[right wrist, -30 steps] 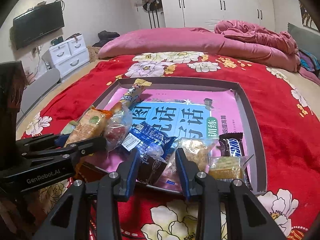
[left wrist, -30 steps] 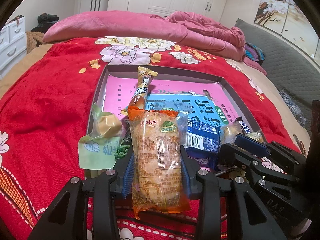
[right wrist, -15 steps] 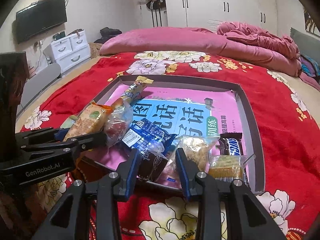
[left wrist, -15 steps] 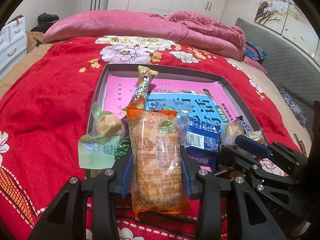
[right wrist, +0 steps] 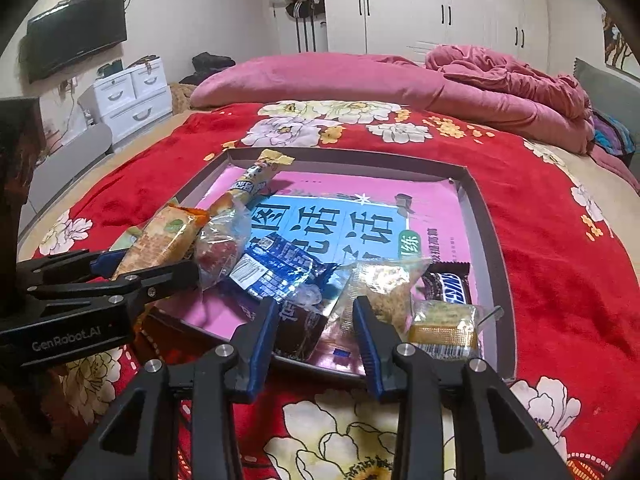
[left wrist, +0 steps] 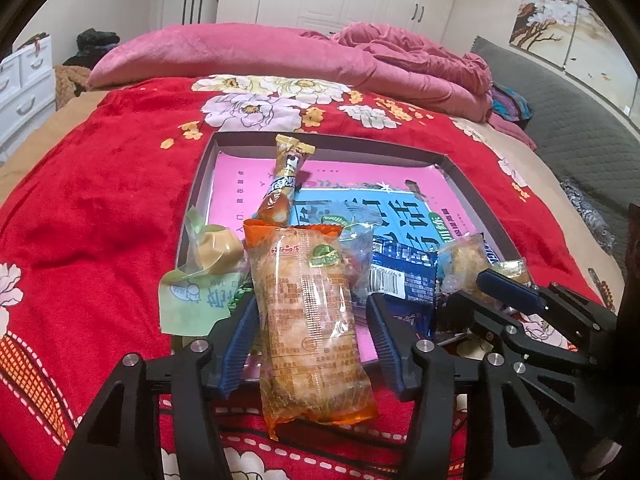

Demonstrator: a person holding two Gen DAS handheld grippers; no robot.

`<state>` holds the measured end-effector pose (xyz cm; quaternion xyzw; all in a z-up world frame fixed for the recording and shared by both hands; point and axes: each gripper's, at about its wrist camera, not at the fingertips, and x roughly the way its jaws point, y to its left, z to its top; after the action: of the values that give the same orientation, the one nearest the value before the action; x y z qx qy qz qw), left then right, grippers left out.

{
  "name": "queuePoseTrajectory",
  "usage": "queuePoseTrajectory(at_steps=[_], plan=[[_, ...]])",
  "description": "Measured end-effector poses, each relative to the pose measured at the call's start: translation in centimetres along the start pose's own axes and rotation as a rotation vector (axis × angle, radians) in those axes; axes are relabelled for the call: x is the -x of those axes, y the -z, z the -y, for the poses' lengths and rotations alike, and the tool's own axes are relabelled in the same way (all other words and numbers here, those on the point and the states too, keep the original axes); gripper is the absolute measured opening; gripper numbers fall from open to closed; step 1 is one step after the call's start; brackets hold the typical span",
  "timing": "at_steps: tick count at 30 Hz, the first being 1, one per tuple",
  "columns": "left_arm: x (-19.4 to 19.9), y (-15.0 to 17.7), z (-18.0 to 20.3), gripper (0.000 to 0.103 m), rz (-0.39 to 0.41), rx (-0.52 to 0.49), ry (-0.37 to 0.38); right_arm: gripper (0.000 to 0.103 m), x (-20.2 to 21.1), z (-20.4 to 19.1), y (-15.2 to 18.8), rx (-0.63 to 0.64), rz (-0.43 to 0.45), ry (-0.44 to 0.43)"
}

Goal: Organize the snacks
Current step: 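Release the dark chocolate with the right tool while the left tool releases the bread bag, then lift both open tools away from the tray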

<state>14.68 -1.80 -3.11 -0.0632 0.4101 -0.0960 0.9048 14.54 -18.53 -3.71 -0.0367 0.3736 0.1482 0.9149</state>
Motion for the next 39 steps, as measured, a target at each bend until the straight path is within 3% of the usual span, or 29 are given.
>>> queuePoseTrajectory(at_steps=[6,15,20,26,29,31,39], plan=[[0.4,0.0,0.2,0.069,0.014,-0.001,-0.003,0.048,0.8,1.2,-0.1,-0.057,0.022,-0.003],[1.0,0.0,0.5,0.075,0.034,-0.011,-0.010,0.066,2.3,1.9,-0.2,-0.083,0.078,0.018],[2.0,-0.1,0.6,0.077,0.067,-0.016,0.001,0.069,3.1,2.1,-0.3,-0.077,0.105,0.042],[3.4,0.4,0.9,0.078,0.083,-0.015,0.010,0.086,5.2,2.1,-0.2,-0.095,0.163,0.046],[3.9,0.9,1.1,0.079,0.068,-0.010,0.007,0.090,5.8,1.8,0.2,-0.106,0.156,0.050],[4.3,1.3,1.3,0.079,0.061,-0.012,0.003,0.100,6.2,1.6,0.5,-0.119,0.144,0.038],[5.5,3.8,1.4,0.079,-0.027,0.000,-0.027,0.101,7.7,1.0,3.2,-0.173,0.054,0.100]])
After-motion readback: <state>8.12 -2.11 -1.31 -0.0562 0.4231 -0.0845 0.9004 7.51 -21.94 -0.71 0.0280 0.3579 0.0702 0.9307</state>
